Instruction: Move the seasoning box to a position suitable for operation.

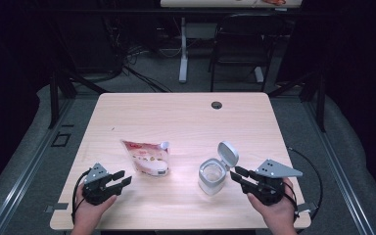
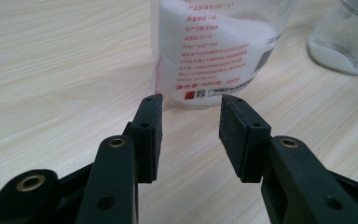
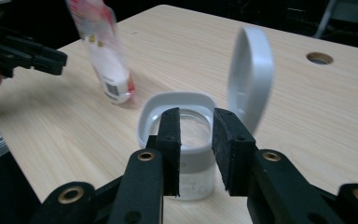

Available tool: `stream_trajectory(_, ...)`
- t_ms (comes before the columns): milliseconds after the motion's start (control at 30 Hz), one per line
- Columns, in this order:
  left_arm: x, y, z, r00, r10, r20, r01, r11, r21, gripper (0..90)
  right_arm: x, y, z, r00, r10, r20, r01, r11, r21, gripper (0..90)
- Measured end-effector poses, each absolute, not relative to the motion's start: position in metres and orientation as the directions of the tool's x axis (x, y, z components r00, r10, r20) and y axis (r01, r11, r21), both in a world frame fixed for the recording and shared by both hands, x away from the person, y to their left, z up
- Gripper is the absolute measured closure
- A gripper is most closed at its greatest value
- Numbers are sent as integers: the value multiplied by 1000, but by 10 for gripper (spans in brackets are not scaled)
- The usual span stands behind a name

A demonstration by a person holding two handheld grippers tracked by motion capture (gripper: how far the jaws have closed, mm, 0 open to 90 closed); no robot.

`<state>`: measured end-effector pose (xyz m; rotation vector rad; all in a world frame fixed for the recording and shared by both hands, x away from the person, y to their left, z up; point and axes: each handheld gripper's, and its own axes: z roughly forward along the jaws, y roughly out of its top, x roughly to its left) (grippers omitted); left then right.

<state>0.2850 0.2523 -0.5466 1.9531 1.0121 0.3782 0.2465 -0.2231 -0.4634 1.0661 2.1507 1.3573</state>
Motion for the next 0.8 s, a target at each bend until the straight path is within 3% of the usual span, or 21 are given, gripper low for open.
stream_trajectory(333, 282, 253, -545, 619, 775, -126, 510, -275, 815, 600, 267, -169, -437, -753, 658, 27, 349, 364, 864, 736)
stream_trajectory(800, 284, 255, -545, 612, 781, -129, 514, -269, 815, 600, 297, -112, -409, -808, 587, -42, 302, 474, 827, 745)
